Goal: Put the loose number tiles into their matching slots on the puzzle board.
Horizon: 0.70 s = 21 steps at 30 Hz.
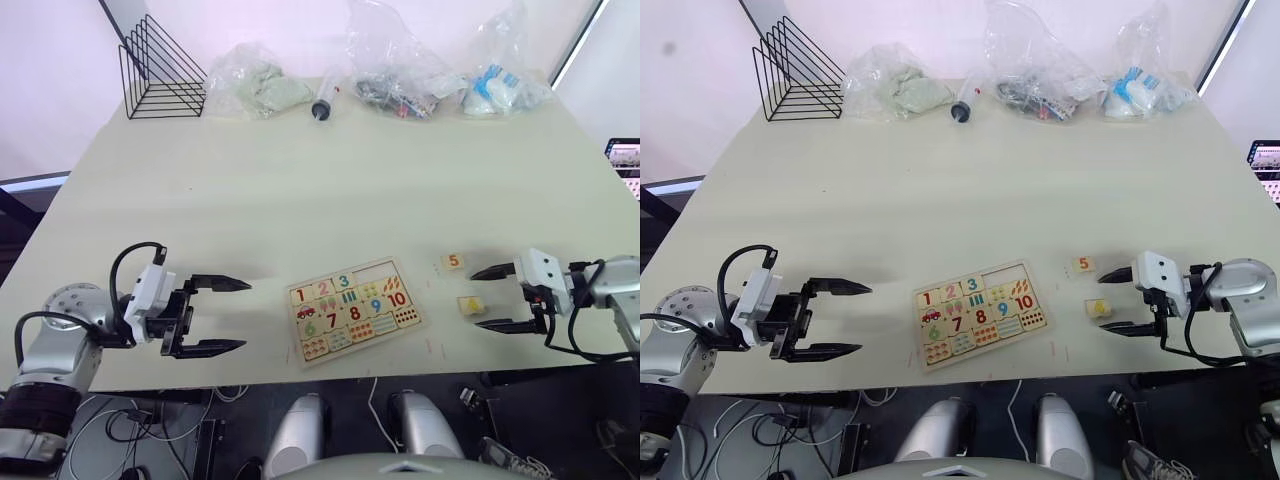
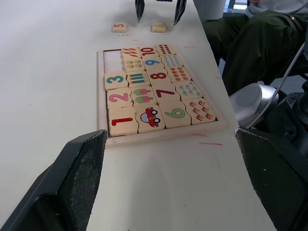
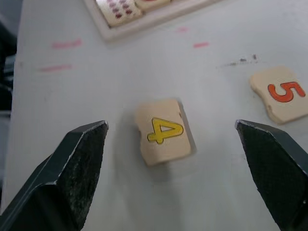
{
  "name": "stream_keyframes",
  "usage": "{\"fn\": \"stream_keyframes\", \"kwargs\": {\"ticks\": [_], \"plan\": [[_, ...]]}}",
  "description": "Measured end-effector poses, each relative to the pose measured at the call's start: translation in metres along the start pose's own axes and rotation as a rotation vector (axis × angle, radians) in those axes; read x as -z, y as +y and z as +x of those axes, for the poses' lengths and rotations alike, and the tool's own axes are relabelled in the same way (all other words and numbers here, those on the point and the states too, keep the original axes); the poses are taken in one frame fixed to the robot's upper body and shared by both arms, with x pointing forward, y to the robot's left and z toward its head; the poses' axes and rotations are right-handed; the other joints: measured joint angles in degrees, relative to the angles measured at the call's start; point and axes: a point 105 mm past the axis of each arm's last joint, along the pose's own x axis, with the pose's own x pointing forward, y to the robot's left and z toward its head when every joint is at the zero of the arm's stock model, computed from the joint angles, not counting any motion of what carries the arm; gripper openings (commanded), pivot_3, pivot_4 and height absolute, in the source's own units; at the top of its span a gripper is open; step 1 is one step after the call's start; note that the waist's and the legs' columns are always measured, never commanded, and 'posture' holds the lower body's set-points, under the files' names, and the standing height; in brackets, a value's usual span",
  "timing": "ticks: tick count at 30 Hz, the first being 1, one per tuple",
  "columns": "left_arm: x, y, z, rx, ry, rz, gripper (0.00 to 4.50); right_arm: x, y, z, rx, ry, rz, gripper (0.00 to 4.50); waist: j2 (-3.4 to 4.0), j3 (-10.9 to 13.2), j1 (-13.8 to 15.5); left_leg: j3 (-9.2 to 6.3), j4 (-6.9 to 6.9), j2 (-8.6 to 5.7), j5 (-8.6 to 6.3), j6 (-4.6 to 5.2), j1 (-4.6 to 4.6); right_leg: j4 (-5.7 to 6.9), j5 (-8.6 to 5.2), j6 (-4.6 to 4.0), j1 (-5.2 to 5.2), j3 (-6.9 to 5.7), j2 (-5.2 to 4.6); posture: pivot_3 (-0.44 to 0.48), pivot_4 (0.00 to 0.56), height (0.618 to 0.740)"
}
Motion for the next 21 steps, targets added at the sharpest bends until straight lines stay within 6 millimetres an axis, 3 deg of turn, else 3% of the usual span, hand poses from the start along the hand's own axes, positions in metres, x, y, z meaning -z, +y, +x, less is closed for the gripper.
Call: {"fn": "stream_keyframes", "kwargs": {"ticks": [9, 12, 17, 18, 21], "plan": [[-0.0005, 0.0001, -0.0003, 0.000, -0.004, 0.000, 4.50, 0.0059, -0.0004, 0.0008, -0.015, 0.014, -0.034, 4.43, 0.01, 0.01, -0.02, 0.00, 0.00, -0.01, 0.00, 0.00, 0.04, 0.08, 0.00, 0.00, 0.00, 0.02, 0.00, 0.000, 0.150, 0.740], [-0.0009, 0.0008, -0.0002, -0.001, -0.004, 0.003, 4.50, 0.0068, -0.0001, 0.0013, -0.015, 0.011, -0.032, 3.63, 0.01, 0.01, 0.00, 0.00, 0.02, -0.01, 0.00, 0.00, 0.07, 0.10, 0.00, 0.00, 0.01, 0.05, 0.00, 0.000, 0.150, 0.740], [-0.0006, 0.0014, 0.0002, 0.002, -0.002, 0.004, 4.50, 0.0069, 0.0004, 0.0018, -0.019, 0.005, -0.031, 1.07, 0.01, 0.00, -0.02, 0.00, 0.03, -0.01, 0.00, 0.00, 0.12, 0.16, 0.00, 0.00, 0.01, 0.09, 0.00, 0.000, 0.150, 0.740], [-0.0010, 0.0019, 0.0003, 0.002, -0.002, 0.006, 4.50, 0.0064, 0.0002, 0.0019, -0.019, 0.003, -0.032, 0.83, 0.00, 0.00, -0.02, 0.00, 0.03, -0.01, 0.00, 0.00, 0.14, 0.17, 0.00, -0.01, 0.01, 0.10, 0.00, 0.000, 0.150, 0.740], [-0.0006, 0.0023, 0.0004, 0.002, -0.002, 0.007, 4.50, 0.0062, 0.0004, 0.0027, -0.022, 0.000, -0.031, 0.84, 0.00, 0.00, -0.03, 0.00, 0.04, -0.02, 0.00, 0.00, 0.17, 0.20, 0.00, -0.01, 0.01, 0.13, 0.00, 0.000, 0.150, 0.740]]}}
